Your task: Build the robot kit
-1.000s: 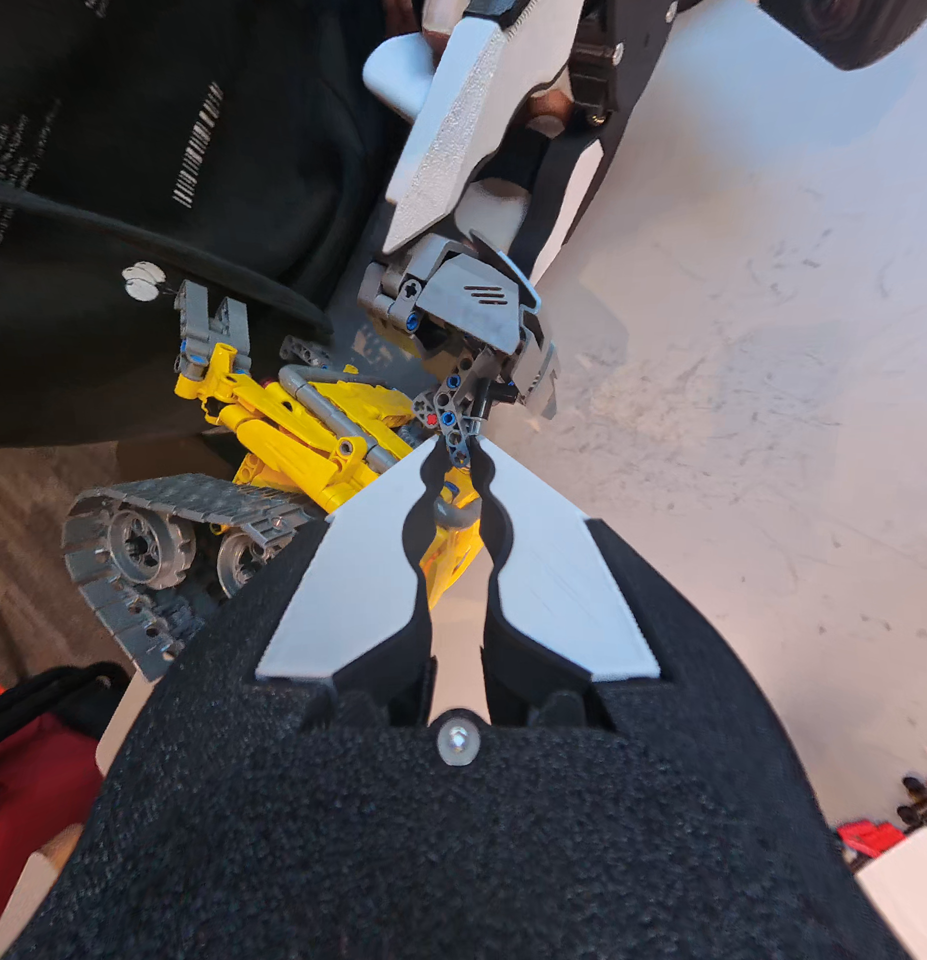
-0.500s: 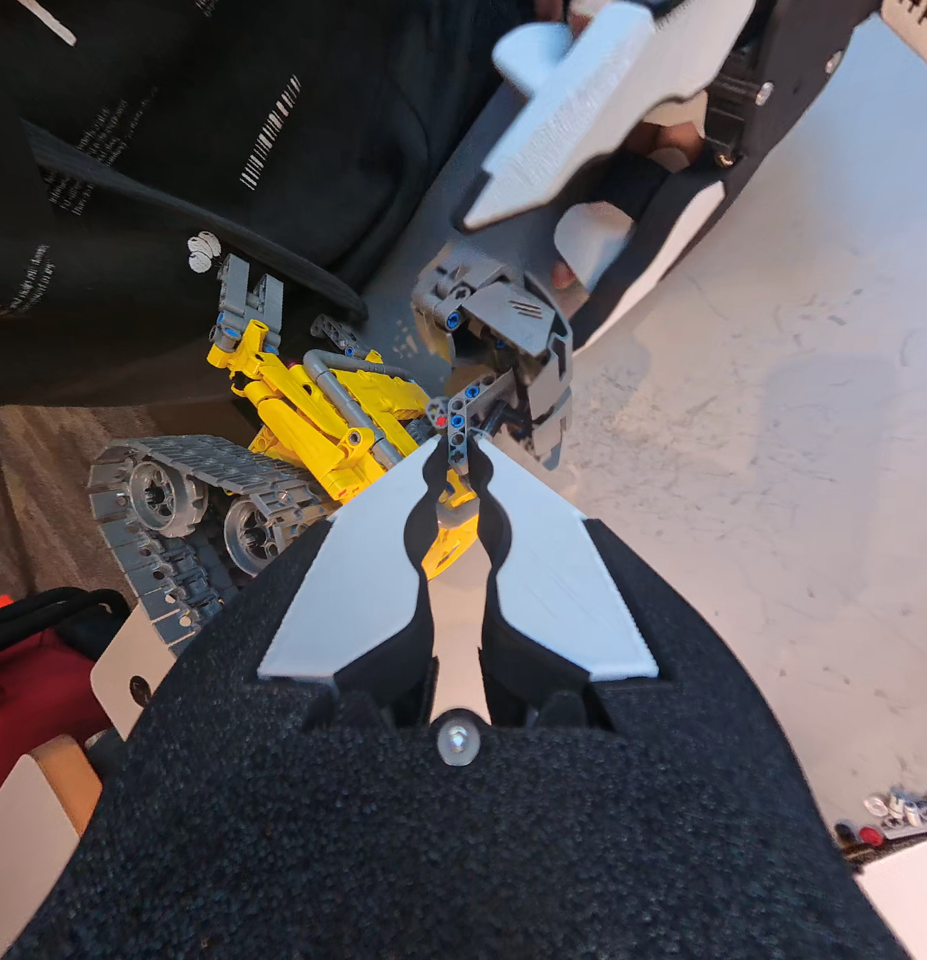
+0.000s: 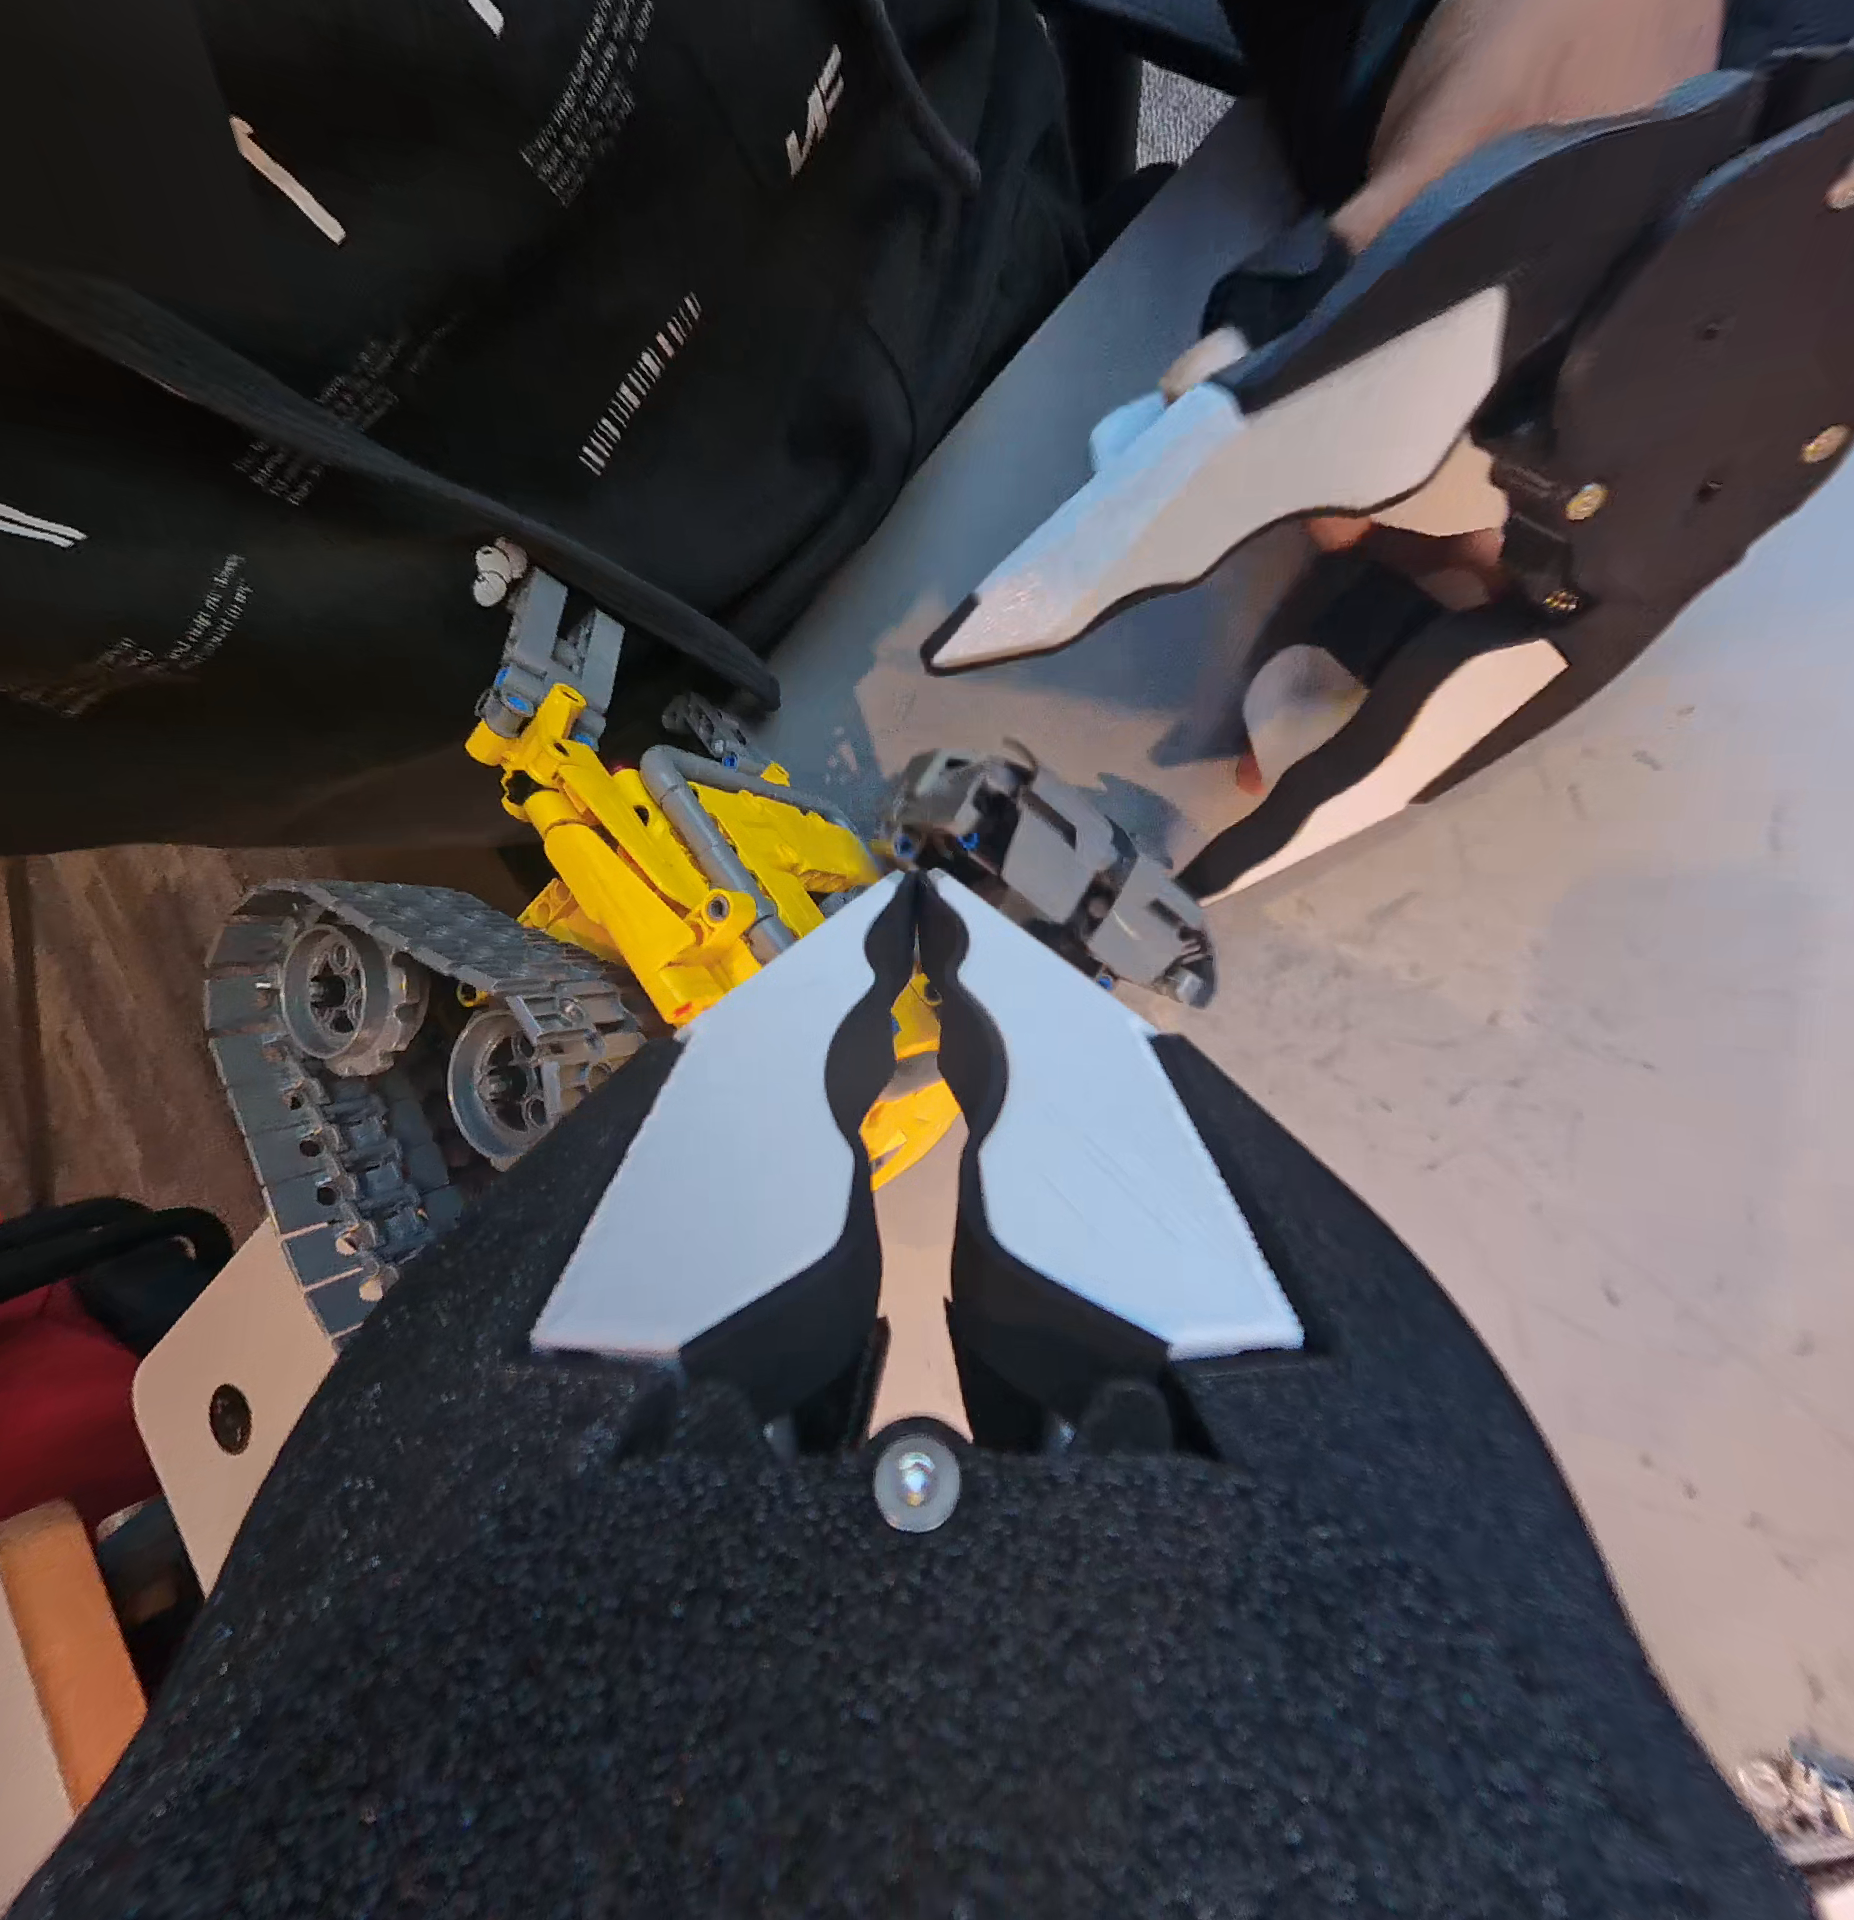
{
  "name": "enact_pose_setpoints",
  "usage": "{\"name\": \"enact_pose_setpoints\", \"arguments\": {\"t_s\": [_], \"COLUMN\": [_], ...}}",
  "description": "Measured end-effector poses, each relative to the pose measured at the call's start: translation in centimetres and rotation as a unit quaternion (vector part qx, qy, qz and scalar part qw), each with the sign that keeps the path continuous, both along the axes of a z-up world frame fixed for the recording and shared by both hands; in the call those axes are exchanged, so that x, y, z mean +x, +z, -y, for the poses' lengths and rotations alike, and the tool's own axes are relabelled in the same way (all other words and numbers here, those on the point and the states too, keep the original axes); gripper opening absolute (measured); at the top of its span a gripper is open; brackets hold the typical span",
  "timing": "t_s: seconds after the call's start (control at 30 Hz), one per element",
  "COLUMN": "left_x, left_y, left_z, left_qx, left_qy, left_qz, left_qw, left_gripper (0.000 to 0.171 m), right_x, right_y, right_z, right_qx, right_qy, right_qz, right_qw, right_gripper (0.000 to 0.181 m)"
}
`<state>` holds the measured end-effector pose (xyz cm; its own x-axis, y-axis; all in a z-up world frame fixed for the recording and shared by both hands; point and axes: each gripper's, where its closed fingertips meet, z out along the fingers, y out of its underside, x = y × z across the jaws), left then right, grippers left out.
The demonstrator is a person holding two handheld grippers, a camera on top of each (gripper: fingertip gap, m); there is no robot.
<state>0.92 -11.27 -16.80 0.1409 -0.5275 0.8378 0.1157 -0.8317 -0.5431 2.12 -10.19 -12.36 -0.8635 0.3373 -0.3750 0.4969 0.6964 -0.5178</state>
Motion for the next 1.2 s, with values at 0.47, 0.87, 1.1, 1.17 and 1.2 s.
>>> {"name": "enact_pose_setpoints", "arguments": {"t_s": [0.47,0.87,1.1,1.17,1.2], "left_x": [0.7,-0.3,-1.2,-1.1,-1.1], "left_y": [-1.1,-0.6,-0.3,-0.3,-0.3], "left_z": [-0.9,-0.9,-1.3,-1.3,-1.4], "left_qx": [0.014,0.013,0.007,0.011,0.013], "left_qy": [0.012,0.025,0.041,0.041,0.041], "left_qz": [-0.052,-0.033,-0.023,-0.028,-0.029], "left_qw": [0.998,0.999,0.999,0.999,0.999], "left_gripper": [0.075,0.069,0.057,0.057,0.057], "right_x": [0.0,0.3,0.1,0.1,0.1], "right_y": [-1.0,-1.6,-1.7,-1.9,-1.9], "right_z": [-2.1,-3.3,-3.3,-3.4,-3.4], "right_qx": [0.006,-0.008,-0.006,-0.004,-0.002], "right_qy": [-0.066,-0.13,-0.146,-0.149,-0.151], "right_qz": [-0.035,-0.054,-0.07,-0.072,-0.074], "right_qw": [0.997,0.99,0.987,0.986,0.986], "right_gripper": [0.0,0.013,0.016,0.017,0.017]}}
